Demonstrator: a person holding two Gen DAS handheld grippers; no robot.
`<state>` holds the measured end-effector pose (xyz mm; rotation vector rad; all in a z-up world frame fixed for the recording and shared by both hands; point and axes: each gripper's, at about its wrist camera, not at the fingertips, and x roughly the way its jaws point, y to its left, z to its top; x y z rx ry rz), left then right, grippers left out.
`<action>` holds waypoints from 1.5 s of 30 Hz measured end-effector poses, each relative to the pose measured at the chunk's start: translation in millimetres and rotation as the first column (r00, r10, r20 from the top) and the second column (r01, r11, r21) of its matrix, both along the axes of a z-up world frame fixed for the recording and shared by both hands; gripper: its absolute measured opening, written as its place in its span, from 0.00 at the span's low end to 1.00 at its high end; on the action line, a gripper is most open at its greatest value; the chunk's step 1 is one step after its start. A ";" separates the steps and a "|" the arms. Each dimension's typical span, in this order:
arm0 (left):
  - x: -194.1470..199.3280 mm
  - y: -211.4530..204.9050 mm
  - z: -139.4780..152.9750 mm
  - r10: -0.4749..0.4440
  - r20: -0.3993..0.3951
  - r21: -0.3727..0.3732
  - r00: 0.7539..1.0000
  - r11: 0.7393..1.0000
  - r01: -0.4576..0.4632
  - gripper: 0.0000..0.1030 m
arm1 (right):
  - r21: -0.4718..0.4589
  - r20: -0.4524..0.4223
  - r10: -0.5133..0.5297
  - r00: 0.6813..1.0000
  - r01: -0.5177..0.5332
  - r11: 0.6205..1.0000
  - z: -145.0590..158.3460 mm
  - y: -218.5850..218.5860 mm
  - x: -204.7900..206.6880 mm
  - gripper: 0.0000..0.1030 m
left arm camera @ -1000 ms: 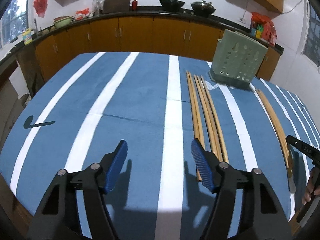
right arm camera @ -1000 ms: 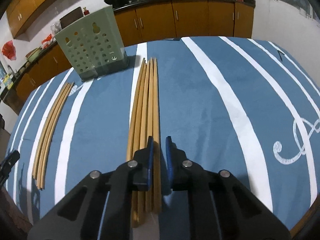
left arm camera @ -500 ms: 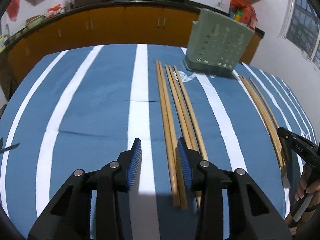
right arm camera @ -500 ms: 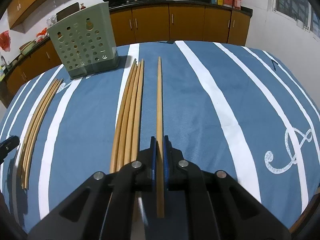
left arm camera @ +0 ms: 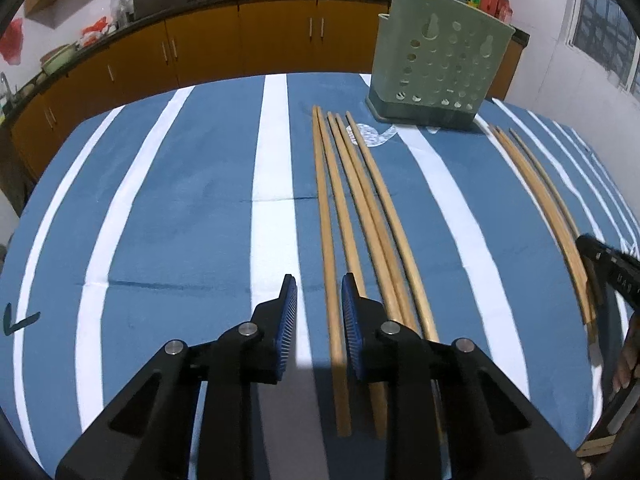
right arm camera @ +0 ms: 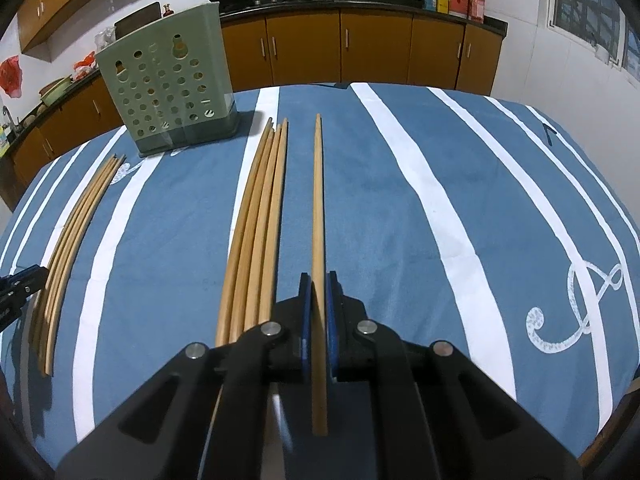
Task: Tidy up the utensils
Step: 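Grasp one wooden chopstick with the right tool while the left tool grasps another, then lift the chopsticks with both tools and carry them over the green holder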
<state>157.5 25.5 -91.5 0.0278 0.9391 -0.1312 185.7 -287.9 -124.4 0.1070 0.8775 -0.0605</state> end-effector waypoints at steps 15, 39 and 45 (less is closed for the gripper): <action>15.3 34.9 -1.8 0.086 0.037 0.000 0.996 0.996 -0.086 0.08 | 0.021 0.011 -0.030 0.999 0.030 0.999 -1.0 -25.9 16.9 0.09; -14.4 64.4 102.9 0.153 0.299 -0.121 0.942 0.985 -0.122 0.07 | 0.030 0.350 -0.070 0.934 0.063 0.998 113.6 -48.2 -31.5 0.08; 4.2 71.3 132.8 0.186 0.357 -0.136 0.915 0.980 -0.146 0.07 | 0.023 0.437 -0.080 0.896 0.078 0.997 149.7 -54.8 -19.1 0.07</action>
